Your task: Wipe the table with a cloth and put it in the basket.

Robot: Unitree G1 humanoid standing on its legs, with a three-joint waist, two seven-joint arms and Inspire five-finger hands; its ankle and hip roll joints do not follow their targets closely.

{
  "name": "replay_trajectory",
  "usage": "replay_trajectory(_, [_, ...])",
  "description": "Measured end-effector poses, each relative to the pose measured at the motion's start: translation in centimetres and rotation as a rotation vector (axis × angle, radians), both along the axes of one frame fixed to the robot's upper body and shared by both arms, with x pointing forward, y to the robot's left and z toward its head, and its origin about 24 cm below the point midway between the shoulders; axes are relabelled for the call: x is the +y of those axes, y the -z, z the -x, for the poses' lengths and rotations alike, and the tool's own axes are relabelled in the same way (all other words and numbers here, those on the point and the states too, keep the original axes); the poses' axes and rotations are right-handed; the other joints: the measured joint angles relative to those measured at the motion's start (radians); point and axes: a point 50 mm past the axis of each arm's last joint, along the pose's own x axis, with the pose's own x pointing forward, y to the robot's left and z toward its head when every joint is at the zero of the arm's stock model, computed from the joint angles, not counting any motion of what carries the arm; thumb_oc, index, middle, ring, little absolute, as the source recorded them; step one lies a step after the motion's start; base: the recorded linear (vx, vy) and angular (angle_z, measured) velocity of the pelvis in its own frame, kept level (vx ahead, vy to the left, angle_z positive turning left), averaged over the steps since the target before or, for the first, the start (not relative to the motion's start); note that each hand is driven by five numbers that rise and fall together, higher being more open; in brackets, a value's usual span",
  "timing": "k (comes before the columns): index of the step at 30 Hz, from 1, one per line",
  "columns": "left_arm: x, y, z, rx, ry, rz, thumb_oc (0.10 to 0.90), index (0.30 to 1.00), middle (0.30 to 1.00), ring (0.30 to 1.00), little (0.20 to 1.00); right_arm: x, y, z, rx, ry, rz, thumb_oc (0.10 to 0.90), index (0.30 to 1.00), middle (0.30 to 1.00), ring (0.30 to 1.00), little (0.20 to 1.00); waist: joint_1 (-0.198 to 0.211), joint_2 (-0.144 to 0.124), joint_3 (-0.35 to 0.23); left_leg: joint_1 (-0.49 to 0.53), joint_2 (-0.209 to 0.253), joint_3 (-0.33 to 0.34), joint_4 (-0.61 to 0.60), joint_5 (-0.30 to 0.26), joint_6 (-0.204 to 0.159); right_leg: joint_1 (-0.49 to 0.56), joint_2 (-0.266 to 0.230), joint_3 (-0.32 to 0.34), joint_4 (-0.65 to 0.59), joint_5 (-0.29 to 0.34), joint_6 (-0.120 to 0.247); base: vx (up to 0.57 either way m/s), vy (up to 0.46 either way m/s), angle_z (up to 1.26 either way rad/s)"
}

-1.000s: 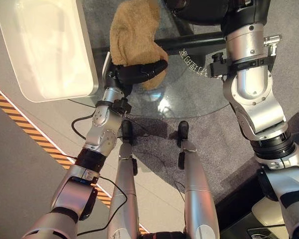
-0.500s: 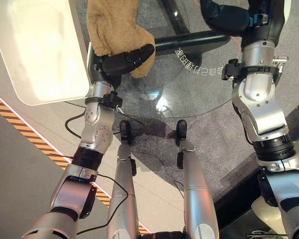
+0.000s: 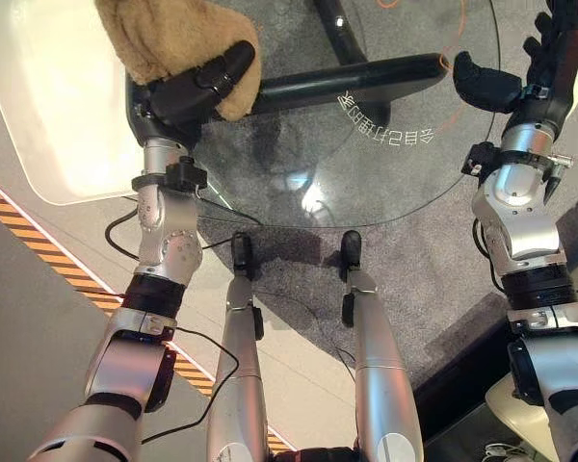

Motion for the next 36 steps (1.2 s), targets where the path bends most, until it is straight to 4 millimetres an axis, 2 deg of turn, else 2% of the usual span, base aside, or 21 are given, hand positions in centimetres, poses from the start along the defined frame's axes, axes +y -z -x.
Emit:
replay_trajectory(7, [1.3, -0.4, 0.1, -0.022, -0.036, 0.010, 0.100, 0.300, 0.300, 0.300, 0.200, -2.7, 2.8, -0.1, 0.079, 0.074, -0.078, 0.800, 0.900, 0.900, 0.900, 0.900, -0.001, 0.000, 0.000, -0.001, 0.003, 0.002, -0.010, 0.000, 0.000, -0.001, 0.002, 0.000, -0.012, 0.002, 0.000, 0.00, 0.000, 0.00])
replay_trajectory(14, [2.7, -0.3, 0.0, -0.030, -0.083, 0.072, 0.100, 0.300, 0.300, 0.300, 0.200, -5.2, 6.8, 0.0, 0.191, 0.145, -0.168, 0.800, 0.900, 0.900, 0.900, 0.900, 0.003, 0.000, 0.000, -0.003, 0.004, 0.002, -0.012, 0.000, 0.000, -0.002, 0.003, -0.001, -0.016, 0.002, 0.000, 0.00, 0.000, 0.00])
replay_trajectory(24, [5.0, -0.6, 0.6, -0.030, -0.234, 0.196, 0.100, 0.300, 0.300, 0.300, 0.200, -8.6, 14.1, 1.8, 0.435, 0.211, -0.257, 0.800, 0.900, 0.900, 0.900, 0.900, 0.010, 0.000, 0.000, -0.012, 0.006, 0.001, -0.016, 0.000, 0.000, -0.010, 0.004, -0.003, -0.020, 0.002, 0.000, 0.00, 0.000, 0.00])
replay_trajectory(29, [5.4, -0.4, 0.6, -0.015, -0.267, 0.235, 0.100, 0.300, 0.300, 0.300, 0.200, -9.2, 16.2, 2.6, 0.489, 0.193, -0.287, 0.800, 0.900, 0.900, 0.900, 0.900, 0.019, 0.000, 0.000, -0.013, 0.007, 0.000, -0.019, 0.000, 0.000, -0.011, 0.005, -0.005, -0.023, 0.002, -0.001, 0.00, -0.015, 0.00])
replay_trajectory(36, [6.8, 0.4, 0.8, 0.052, -0.395, 0.356, 0.100, 0.300, 0.300, 0.300, 0.200, -8.2, 18.3, 2.7, 0.566, 0.132, -0.296, 0.800, 0.900, 0.900, 0.900, 0.900, 0.024, 0.000, 0.000, -0.013, 0.008, -0.002, -0.021, 0.000, 0.000, -0.012, 0.005, -0.007, -0.021, 0.001, -0.001, 0.00, 0.000, 0.00])
